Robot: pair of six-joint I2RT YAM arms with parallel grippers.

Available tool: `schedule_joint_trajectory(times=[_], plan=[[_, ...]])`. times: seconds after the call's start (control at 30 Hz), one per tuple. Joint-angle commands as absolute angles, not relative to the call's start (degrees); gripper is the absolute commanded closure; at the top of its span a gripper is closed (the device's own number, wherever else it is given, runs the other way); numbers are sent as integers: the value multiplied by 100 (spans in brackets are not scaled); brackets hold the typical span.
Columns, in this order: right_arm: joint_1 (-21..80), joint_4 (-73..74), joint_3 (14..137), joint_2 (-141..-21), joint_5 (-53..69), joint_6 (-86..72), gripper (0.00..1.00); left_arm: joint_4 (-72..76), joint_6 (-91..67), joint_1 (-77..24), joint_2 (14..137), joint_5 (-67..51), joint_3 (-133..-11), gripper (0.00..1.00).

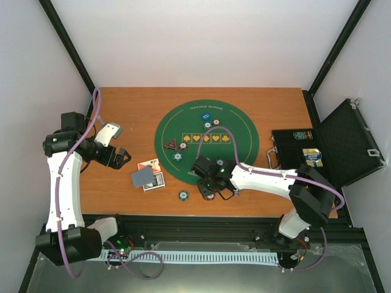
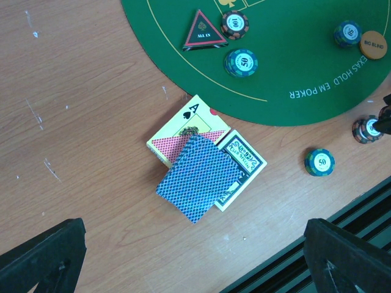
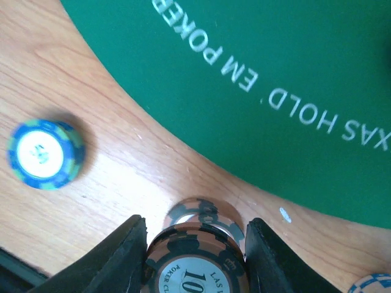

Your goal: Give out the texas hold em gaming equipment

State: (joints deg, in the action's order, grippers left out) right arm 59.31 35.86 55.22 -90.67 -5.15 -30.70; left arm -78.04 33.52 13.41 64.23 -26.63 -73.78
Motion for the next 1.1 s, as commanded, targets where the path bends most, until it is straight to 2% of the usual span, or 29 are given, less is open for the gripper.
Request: schedule_joint_trajectory(times=[0.0,0.13,0.37,0.57,1.07], plan=[[5939,4053,6035,-8815,-745,-3084,65,-7948,3428,1371,6347,-2733,-7650,0],[5606,4379,6389,-8816,-925,-2959,67,-7973,3423,1371,6364,-2744,-7678,0],[4265,4297,6317,-8756,-691,-2421,68,-8070,3496,1371,6397,-2764,-7786,0],[3295,3968,6310,-9187,-448,-2064,69,-8141,3533,1374,6410,-2785,-7840,0],[2618,3546,6892,-10587,-229,-1795,71,-8151,3516,1371,6427,-2845,-7884,0]])
